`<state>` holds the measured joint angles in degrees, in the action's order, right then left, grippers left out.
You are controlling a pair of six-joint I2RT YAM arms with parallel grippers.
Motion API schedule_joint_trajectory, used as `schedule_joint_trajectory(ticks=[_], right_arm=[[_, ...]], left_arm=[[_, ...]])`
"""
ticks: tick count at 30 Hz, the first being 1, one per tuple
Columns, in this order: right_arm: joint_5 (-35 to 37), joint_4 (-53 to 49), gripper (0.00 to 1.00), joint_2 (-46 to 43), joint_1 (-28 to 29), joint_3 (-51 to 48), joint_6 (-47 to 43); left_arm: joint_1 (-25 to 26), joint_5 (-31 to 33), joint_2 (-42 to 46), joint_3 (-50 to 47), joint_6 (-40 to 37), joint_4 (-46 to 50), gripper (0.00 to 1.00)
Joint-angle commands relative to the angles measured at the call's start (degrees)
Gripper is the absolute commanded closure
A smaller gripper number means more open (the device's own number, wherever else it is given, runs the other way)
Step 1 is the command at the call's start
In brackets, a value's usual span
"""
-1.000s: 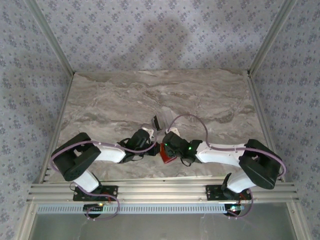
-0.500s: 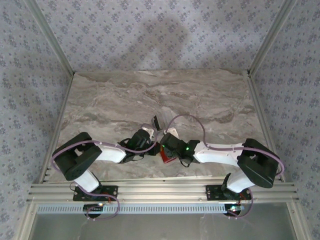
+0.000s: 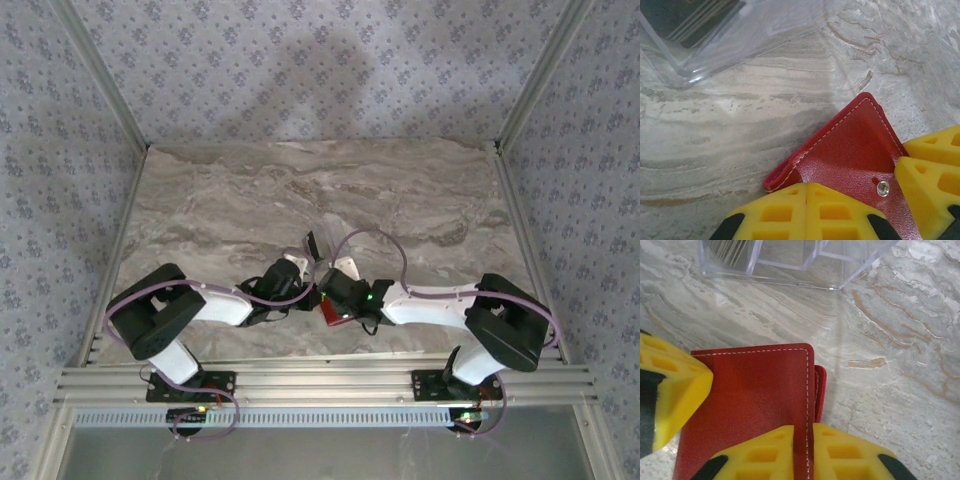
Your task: Put the credit cards into the card holder
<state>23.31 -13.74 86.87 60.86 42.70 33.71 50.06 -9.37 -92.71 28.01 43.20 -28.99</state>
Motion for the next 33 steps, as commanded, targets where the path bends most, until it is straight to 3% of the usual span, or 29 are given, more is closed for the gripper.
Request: schedule_joint_trajectory(ticks=[1,3,9,16,20,30,33], right_arm=[[-1.07,0.20,0.93,0.69,0.84,1.86,0.11],[-2.13,1.29,0.98,0.23,0.90,1.43,-0.22],[-9.19,6.80,0.99,-3.14,0.28,-1.45,-1.44],[-24.31,17.82,0.83,-9.01,-4.72,-8.16,-2.47],[-30.97,22.42,0.75,-8.06,-6.92,-9.78,-1.10],[-38.52,33.12,0.70,-4.51,-10.64,-13.25,4.93],[-33.96,28.68,0.70,-4.70,-10.89,-12.34,4.99]], left_arm=[[0.56,3.35,-4.19,-2.35,0.79,9.38,1.00],[0.61,3.30,-4.46,-2.35,0.89,9.11,1.00],[0.56,3.28,-5.11,-2.73,1.35,8.02,1.00],[0.83,3.74,-5.69,-3.62,2.41,6.28,1.00],[1.09,4.00,-6.08,-3.71,2.92,5.58,1.00],[1.62,4.71,-6.92,-3.75,3.91,4.67,1.00],[1.79,4.48,-7.40,-3.59,4.16,4.10,1.00]])
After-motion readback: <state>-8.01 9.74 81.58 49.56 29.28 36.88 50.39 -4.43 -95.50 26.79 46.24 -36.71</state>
